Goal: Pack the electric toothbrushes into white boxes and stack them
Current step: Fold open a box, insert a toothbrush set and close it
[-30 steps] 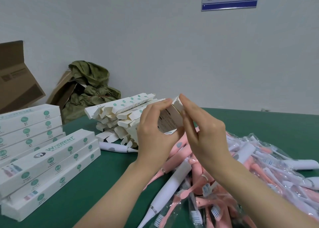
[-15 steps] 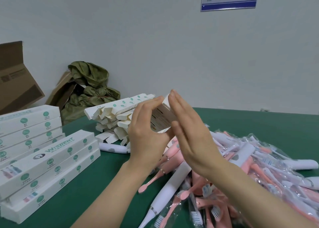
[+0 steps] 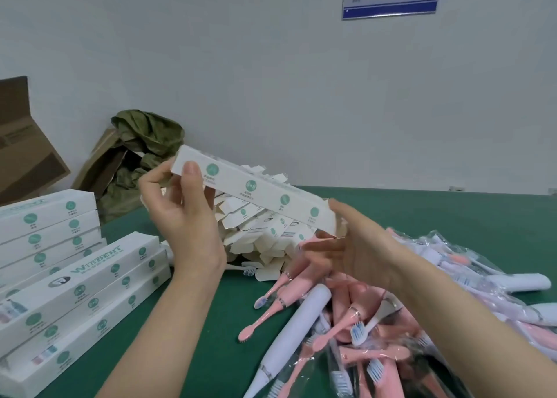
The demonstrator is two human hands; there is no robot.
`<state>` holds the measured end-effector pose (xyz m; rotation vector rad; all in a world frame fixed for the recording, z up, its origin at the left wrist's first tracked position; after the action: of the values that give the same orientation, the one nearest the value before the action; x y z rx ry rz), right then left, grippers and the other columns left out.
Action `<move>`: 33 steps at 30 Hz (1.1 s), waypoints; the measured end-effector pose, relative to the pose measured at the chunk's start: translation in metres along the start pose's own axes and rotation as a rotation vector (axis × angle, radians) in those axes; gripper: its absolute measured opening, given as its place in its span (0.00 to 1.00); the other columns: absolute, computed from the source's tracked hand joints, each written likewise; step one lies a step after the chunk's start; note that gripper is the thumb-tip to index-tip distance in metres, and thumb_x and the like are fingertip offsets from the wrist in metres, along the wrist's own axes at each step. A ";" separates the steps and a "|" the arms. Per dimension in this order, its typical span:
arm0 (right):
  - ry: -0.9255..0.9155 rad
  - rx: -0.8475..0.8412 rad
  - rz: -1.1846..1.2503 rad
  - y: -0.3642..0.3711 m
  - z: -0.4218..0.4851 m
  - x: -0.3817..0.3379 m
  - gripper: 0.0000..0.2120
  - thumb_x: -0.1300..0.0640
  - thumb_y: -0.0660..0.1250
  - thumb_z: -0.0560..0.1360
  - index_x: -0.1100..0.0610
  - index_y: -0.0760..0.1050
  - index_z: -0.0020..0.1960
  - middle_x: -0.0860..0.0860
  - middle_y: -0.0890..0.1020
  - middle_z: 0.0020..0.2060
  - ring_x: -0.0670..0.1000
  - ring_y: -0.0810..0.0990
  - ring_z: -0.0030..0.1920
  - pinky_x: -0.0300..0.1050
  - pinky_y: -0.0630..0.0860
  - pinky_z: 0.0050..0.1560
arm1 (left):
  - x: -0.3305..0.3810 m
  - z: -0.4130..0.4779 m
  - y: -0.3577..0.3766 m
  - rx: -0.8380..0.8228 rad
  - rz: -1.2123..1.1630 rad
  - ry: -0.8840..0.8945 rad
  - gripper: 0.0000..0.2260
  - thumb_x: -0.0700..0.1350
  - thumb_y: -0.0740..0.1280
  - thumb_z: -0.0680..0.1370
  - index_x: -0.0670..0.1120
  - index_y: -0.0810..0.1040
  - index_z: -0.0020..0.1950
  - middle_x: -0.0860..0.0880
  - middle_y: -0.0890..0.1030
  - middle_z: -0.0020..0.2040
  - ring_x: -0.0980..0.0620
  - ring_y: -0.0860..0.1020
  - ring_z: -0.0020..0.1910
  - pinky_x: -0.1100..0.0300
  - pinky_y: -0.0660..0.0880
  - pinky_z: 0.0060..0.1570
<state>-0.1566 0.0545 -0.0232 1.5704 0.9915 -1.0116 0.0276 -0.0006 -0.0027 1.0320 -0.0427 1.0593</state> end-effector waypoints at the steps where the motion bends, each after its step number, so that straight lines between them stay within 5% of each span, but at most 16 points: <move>1: -0.011 -0.025 0.106 -0.001 0.000 -0.001 0.16 0.49 0.63 0.78 0.60 0.73 0.57 0.61 0.83 0.41 0.57 0.83 0.39 0.44 0.81 0.33 | -0.006 0.001 -0.002 -0.018 -0.013 -0.068 0.07 0.48 0.65 0.76 0.50 0.69 0.50 0.54 0.80 0.42 0.56 0.79 0.44 0.60 0.76 0.46; 3: -0.124 0.045 0.179 -0.007 0.002 -0.004 0.11 0.53 0.65 0.77 0.61 0.77 0.51 0.55 0.84 0.36 0.50 0.83 0.33 0.41 0.79 0.29 | -0.018 0.000 -0.005 -0.043 0.011 -0.214 0.03 0.44 0.62 0.79 0.48 0.68 0.49 0.54 0.79 0.41 0.59 0.78 0.42 0.62 0.75 0.43; 5: -0.274 0.199 0.038 -0.014 0.003 -0.009 0.09 0.56 0.66 0.77 0.62 0.78 0.45 0.52 0.81 0.31 0.46 0.80 0.29 0.36 0.75 0.28 | -0.028 -0.002 -0.009 -0.078 0.298 -0.311 0.05 0.43 0.63 0.79 0.48 0.70 0.54 0.51 0.77 0.50 0.56 0.76 0.50 0.61 0.71 0.48; 8: -0.473 0.357 -0.323 -0.021 0.001 -0.012 0.09 0.54 0.68 0.75 0.59 0.75 0.41 0.48 0.75 0.31 0.46 0.73 0.30 0.38 0.70 0.34 | -0.029 -0.007 -0.015 -0.138 0.843 -0.068 0.20 0.43 0.66 0.75 0.46 0.68 0.66 0.48 0.68 0.67 0.52 0.63 0.66 0.59 0.63 0.63; 11: -0.584 0.322 -0.500 -0.011 -0.004 -0.016 0.11 0.50 0.70 0.73 0.58 0.78 0.46 0.49 0.83 0.39 0.46 0.79 0.37 0.41 0.72 0.40 | -0.018 -0.019 -0.005 -0.587 0.871 0.255 0.26 0.54 0.67 0.72 0.45 0.68 0.68 0.53 0.66 0.67 0.56 0.60 0.68 0.71 0.55 0.67; 14: -0.550 0.125 -0.430 0.002 -0.011 -0.019 0.21 0.42 0.72 0.67 0.56 0.78 0.52 0.51 0.84 0.45 0.49 0.83 0.42 0.43 0.78 0.43 | -0.018 -0.032 0.003 -0.966 0.952 0.339 0.34 0.62 0.67 0.69 0.47 0.67 0.70 0.54 0.68 0.67 0.56 0.62 0.68 0.62 0.59 0.69; 16: -0.503 0.041 -0.281 0.005 -0.014 -0.023 0.27 0.40 0.70 0.63 0.59 0.77 0.53 0.50 0.83 0.42 0.48 0.84 0.39 0.41 0.79 0.39 | -0.019 -0.034 0.004 -0.932 0.995 0.415 0.31 0.57 0.71 0.70 0.45 0.69 0.69 0.52 0.71 0.62 0.55 0.66 0.62 0.60 0.62 0.64; 19: -0.455 0.018 -0.034 0.002 -0.015 -0.026 0.15 0.51 0.68 0.73 0.65 0.77 0.46 0.53 0.82 0.37 0.47 0.82 0.34 0.36 0.79 0.37 | -0.019 -0.030 0.002 -0.752 0.935 0.278 0.31 0.48 0.76 0.68 0.47 0.66 0.67 0.54 0.69 0.58 0.57 0.66 0.58 0.62 0.63 0.56; 23: -0.482 0.011 -0.140 0.002 -0.014 -0.023 0.12 0.59 0.64 0.78 0.61 0.78 0.37 0.53 0.82 0.33 0.46 0.82 0.33 0.35 0.78 0.35 | -0.017 -0.036 0.004 -1.003 0.969 0.298 0.28 0.42 0.71 0.73 0.59 0.60 0.66 0.45 0.60 0.72 0.51 0.60 0.70 0.51 0.62 0.67; 26: -0.511 0.036 -0.208 0.004 -0.015 -0.024 0.07 0.60 0.66 0.77 0.61 0.76 0.42 0.54 0.81 0.35 0.47 0.81 0.33 0.36 0.78 0.35 | -0.015 -0.038 0.005 -1.079 1.004 0.319 0.22 0.40 0.67 0.74 0.61 0.65 0.60 0.45 0.58 0.73 0.48 0.55 0.74 0.49 0.57 0.70; 30: -0.521 0.030 -0.221 0.008 -0.017 -0.023 0.05 0.61 0.66 0.77 0.63 0.74 0.44 0.55 0.80 0.36 0.47 0.81 0.31 0.35 0.77 0.33 | -0.007 -0.038 0.010 -0.962 0.792 0.223 0.09 0.51 0.62 0.74 0.50 0.73 0.52 0.49 0.71 0.59 0.55 0.66 0.66 0.61 0.62 0.63; 33: -0.509 0.017 -0.258 0.013 -0.018 -0.022 0.05 0.60 0.66 0.77 0.62 0.74 0.44 0.55 0.79 0.36 0.48 0.80 0.31 0.36 0.77 0.33 | -0.005 -0.037 0.012 -0.839 0.720 0.269 0.16 0.49 0.54 0.80 0.42 0.76 0.44 0.50 0.76 0.45 0.55 0.72 0.52 0.68 0.65 0.53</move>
<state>-0.1494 0.0669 0.0046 1.1244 0.8340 -1.5087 0.0001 0.0233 -0.0178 0.0787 -0.6239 1.6164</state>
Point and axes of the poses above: each hand's wrist, its own z-axis towards the middle knuckle, its own y-axis out of the palm, x = y × z, the point moved 1 cm from there along z, towards the middle knuckle
